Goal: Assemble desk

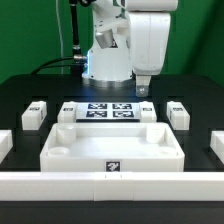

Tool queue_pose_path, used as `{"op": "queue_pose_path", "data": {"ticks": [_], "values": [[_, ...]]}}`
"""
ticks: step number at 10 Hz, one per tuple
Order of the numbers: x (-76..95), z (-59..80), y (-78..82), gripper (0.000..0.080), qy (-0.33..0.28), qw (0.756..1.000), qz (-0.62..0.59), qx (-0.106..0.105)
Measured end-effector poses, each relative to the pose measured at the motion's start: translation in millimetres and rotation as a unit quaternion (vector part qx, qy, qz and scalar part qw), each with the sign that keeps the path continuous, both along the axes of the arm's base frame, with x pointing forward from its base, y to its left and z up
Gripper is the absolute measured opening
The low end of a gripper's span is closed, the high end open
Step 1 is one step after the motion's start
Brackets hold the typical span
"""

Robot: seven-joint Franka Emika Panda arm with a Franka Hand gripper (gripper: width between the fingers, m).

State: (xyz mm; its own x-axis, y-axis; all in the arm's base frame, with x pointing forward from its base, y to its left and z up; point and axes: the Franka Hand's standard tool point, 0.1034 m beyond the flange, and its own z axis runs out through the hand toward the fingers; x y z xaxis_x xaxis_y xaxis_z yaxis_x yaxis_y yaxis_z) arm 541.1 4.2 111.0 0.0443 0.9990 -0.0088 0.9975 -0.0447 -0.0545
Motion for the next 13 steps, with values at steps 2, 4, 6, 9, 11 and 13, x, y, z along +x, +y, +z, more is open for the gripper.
{"op": "queue_pose_path", "data": {"ticks": [2, 4, 6, 9, 11, 13], "values": [[-7.9, -8.6, -11.4, 0.065, 0.005, 1.0, 0.021, 0.002], [-33.6, -29.5, -38.6, 0.065, 0.018, 1.0, 0.017, 0.004], [-50.0, -56.2, -55.8, 0.065, 0.038, 0.999, 0.007, 0.01], [-57.8, -86.0, -40.6, 0.065, 0.045, 0.999, -0.001, 0.018], [-58.8, -88.3, -41.3, 0.065, 0.034, 0.999, -0.002, 0.019], [-59.1, -88.5, -41.4, 0.0515, 0.035, 0.999, -0.002, 0.019]]}}
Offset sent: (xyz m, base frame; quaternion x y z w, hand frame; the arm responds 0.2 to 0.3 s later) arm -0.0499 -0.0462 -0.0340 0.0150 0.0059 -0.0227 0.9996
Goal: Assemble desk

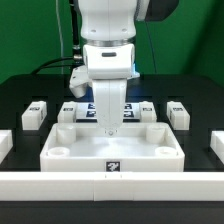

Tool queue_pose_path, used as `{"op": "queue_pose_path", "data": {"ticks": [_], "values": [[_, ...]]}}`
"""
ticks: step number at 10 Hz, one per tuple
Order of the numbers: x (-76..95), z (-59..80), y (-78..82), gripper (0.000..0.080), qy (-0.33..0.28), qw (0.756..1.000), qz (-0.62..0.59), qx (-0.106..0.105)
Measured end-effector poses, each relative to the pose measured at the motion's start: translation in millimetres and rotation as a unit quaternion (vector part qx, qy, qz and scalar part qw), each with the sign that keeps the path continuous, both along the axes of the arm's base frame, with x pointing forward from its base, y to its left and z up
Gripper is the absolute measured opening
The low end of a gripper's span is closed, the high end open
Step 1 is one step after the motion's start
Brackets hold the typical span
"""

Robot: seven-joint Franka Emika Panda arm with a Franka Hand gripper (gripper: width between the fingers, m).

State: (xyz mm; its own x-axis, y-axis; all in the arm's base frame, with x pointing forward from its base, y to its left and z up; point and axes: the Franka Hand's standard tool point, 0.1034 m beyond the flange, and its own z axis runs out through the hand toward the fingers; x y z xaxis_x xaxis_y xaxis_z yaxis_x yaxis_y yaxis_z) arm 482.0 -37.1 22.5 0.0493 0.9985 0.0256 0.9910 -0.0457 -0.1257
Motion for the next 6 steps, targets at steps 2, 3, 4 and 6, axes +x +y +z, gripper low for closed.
{"op": "queue_pose_path", "data": {"ticks": [2, 3, 4, 6], "values": [[-0.2, -0.3, 0.0, 0.0375, 0.0, 1.0, 0.0, 0.0], [-0.3, -0.4, 0.0, 0.024, 0.0, 1.0, 0.0, 0.0], [-0.3, -0.5, 0.0, 0.0071, 0.001, 1.0, 0.0, 0.0], [-0.2, -0.5, 0.0, 0.0055, 0.0, 1.0, 0.0, 0.0]]}}
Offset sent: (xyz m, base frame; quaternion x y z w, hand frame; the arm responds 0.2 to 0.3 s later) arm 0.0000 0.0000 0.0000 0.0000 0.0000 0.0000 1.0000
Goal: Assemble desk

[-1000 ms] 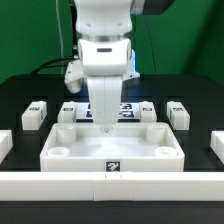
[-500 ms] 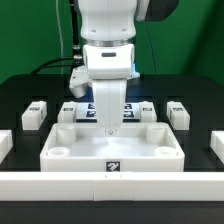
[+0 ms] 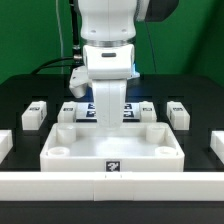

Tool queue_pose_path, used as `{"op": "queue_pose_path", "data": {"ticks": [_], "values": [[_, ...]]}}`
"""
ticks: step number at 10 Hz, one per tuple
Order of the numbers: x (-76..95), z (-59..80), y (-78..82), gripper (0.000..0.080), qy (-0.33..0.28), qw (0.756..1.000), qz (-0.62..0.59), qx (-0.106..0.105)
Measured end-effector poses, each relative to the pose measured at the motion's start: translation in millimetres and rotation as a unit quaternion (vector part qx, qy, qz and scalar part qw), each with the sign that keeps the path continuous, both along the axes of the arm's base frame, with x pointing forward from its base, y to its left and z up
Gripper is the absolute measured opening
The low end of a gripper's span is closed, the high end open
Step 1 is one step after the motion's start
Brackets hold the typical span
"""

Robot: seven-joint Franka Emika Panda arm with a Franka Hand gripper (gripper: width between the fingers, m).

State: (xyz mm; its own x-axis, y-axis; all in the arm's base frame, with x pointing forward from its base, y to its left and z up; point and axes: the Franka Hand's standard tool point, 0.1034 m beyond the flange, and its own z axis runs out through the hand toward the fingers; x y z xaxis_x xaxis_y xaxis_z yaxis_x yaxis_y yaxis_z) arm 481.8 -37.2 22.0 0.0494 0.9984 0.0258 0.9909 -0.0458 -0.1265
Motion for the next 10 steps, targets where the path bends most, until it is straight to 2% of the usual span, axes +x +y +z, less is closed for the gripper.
{"op": "queue_pose_path", "data": {"ticks": [6, 8, 10], "values": [[1.0, 0.0, 1.3, 0.0055, -0.001, 1.0, 0.001, 0.0], [15.9, -0.1, 16.6, 0.0056, -0.009, 1.0, 0.001, 0.004], [38.7, 0.9, 42.8, 0.0056, -0.021, 1.0, -0.005, 0.011]]}}
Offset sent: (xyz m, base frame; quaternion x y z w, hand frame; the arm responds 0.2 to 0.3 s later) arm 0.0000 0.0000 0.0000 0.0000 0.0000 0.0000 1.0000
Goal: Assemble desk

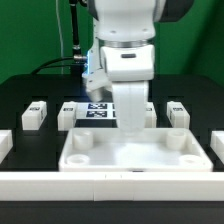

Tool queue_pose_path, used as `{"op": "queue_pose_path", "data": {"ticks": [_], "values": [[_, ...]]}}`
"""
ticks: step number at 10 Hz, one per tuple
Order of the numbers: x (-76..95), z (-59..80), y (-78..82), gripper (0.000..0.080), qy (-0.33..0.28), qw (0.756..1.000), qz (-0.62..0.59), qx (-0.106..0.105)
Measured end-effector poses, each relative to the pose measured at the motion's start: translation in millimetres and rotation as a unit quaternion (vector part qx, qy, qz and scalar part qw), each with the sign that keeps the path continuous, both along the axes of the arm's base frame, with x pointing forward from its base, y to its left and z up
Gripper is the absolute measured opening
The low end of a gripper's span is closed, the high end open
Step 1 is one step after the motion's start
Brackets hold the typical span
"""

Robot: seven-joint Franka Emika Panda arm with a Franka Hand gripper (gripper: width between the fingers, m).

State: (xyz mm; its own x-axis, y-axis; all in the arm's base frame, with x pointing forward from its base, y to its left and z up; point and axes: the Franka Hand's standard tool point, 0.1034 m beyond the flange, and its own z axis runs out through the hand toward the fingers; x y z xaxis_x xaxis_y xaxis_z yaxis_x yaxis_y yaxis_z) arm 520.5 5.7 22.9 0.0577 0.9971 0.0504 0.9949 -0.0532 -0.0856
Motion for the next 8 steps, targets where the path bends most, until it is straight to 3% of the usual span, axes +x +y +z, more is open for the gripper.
{"op": "queue_pose_path", "data": {"ticks": [2, 7, 8], "values": [[4.0, -0.1, 27.4, 0.0058, 0.015, 1.0, -0.005, 0.002], [3.6, -1.0, 27.3, 0.0058, 0.02, 1.0, -0.009, -0.005], [3.6, -1.1, 27.2, 0.0216, 0.02, 1.0, -0.009, -0.005]]}}
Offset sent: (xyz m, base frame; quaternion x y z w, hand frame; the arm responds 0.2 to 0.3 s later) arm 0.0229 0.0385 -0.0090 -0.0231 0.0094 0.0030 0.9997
